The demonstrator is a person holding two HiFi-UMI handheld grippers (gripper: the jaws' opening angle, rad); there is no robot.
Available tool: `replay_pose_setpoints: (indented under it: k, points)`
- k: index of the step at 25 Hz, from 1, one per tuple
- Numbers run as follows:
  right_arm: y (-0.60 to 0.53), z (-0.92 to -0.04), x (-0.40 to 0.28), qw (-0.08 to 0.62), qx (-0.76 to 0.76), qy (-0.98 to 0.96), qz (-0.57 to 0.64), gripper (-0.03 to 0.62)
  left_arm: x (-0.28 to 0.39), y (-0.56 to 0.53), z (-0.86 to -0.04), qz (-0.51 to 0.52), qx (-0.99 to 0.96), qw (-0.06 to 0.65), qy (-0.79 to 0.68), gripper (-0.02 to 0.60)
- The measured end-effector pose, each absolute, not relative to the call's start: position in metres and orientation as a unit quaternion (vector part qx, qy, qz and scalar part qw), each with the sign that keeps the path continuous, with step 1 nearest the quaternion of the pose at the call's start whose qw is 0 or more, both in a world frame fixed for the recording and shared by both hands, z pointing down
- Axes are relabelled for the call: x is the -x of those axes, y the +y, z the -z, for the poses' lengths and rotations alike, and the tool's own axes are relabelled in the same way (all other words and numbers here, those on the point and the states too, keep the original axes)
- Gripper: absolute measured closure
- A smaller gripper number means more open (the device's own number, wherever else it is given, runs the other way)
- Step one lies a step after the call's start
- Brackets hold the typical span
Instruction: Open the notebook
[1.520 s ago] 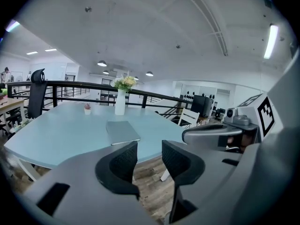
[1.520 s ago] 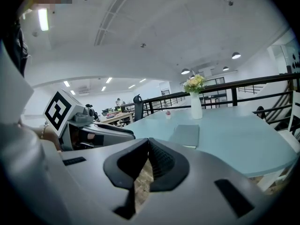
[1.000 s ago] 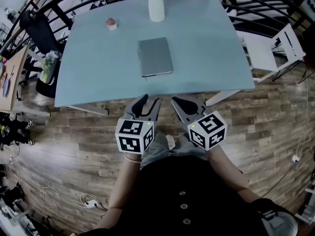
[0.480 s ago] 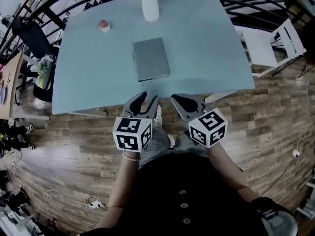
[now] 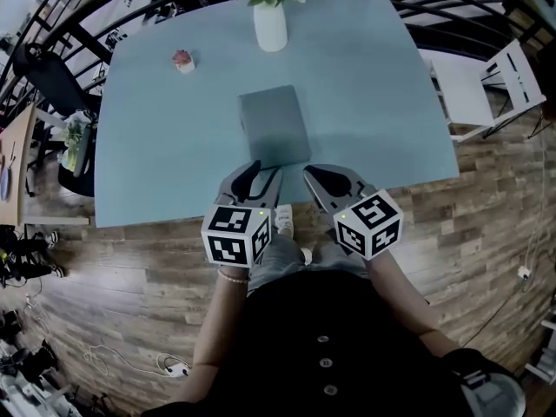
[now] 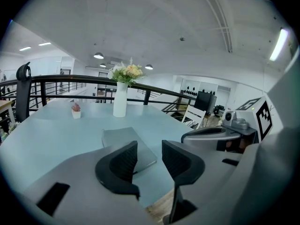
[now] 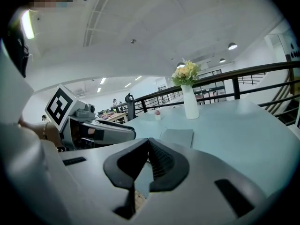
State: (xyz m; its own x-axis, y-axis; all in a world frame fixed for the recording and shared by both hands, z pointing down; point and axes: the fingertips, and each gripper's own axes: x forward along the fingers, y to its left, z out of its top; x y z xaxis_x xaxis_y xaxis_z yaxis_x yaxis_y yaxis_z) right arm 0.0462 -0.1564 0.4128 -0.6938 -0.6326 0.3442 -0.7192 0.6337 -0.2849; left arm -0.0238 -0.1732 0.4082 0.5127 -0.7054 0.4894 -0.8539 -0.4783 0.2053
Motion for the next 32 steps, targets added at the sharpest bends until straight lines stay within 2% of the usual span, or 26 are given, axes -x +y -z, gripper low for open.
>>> replay_pose_setpoints:
  k: [16,32]
  points:
    - [-0.274,-0.413,-0.022,0.107,-0.426,-0.875,-0.206,0.591,0.046,-0.291,-0.412,-0.184,-0.866,0.212,-0.413,0.417]
    - [-0.301,-0.423,-0.011,0.114,-0.451,-0.860,-0.211,0.591,0.045,-0.313,-0.428,-0.197,-0.884,0.216,-0.365,0.414]
